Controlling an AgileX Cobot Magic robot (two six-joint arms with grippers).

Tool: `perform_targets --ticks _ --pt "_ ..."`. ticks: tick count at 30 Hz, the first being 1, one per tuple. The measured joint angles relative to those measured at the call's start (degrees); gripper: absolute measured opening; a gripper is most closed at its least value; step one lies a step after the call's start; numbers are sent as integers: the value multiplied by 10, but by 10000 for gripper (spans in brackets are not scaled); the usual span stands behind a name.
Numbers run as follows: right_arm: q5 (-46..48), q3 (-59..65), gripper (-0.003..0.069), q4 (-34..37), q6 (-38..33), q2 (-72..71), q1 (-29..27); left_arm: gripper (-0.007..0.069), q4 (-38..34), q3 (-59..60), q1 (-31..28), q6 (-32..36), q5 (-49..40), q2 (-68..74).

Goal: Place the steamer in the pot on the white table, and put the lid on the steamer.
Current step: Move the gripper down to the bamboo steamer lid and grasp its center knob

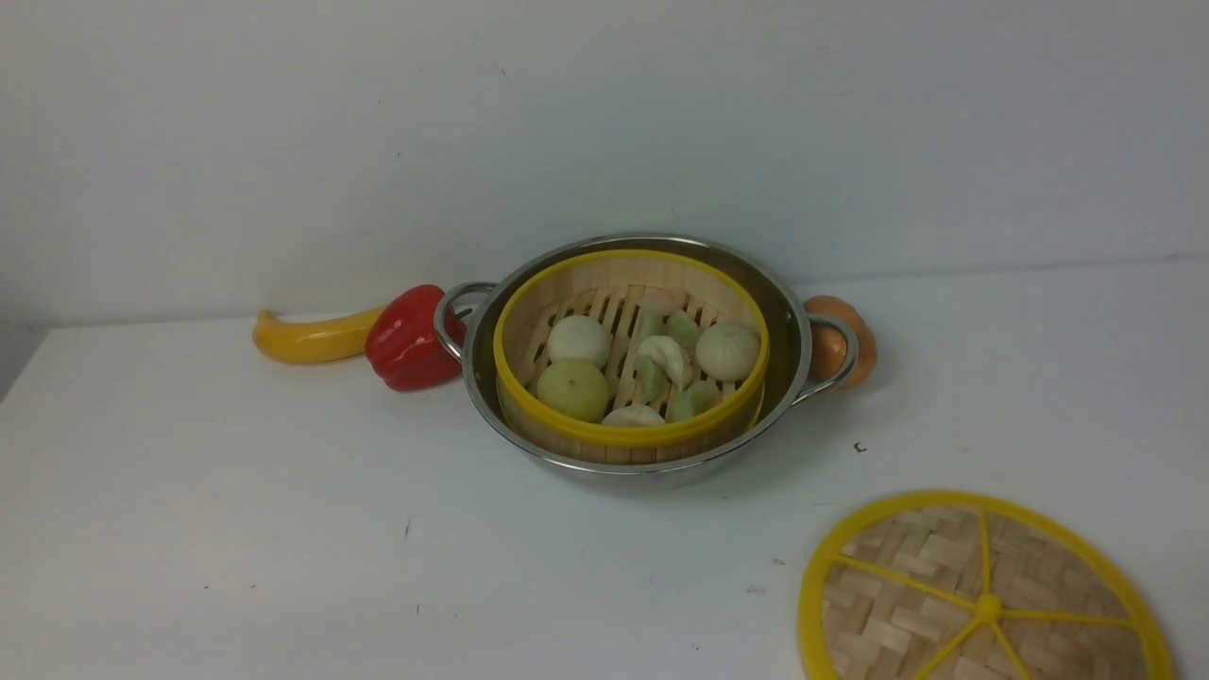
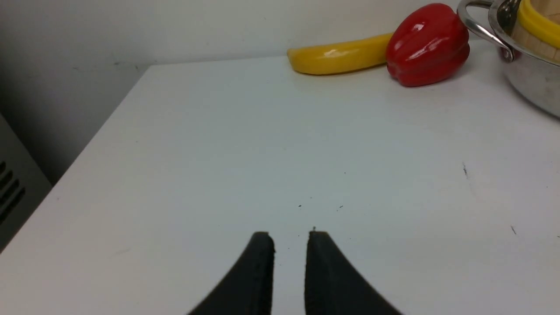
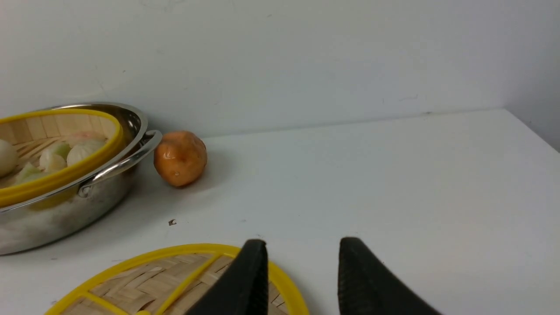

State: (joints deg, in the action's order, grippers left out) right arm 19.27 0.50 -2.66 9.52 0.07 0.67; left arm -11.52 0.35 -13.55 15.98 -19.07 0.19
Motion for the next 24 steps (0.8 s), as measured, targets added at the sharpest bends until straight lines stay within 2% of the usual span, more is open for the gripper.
perform_targets --ticks 24 --pt "0 0 243 0 0 0 0 158 0 0 0 5 0 0"
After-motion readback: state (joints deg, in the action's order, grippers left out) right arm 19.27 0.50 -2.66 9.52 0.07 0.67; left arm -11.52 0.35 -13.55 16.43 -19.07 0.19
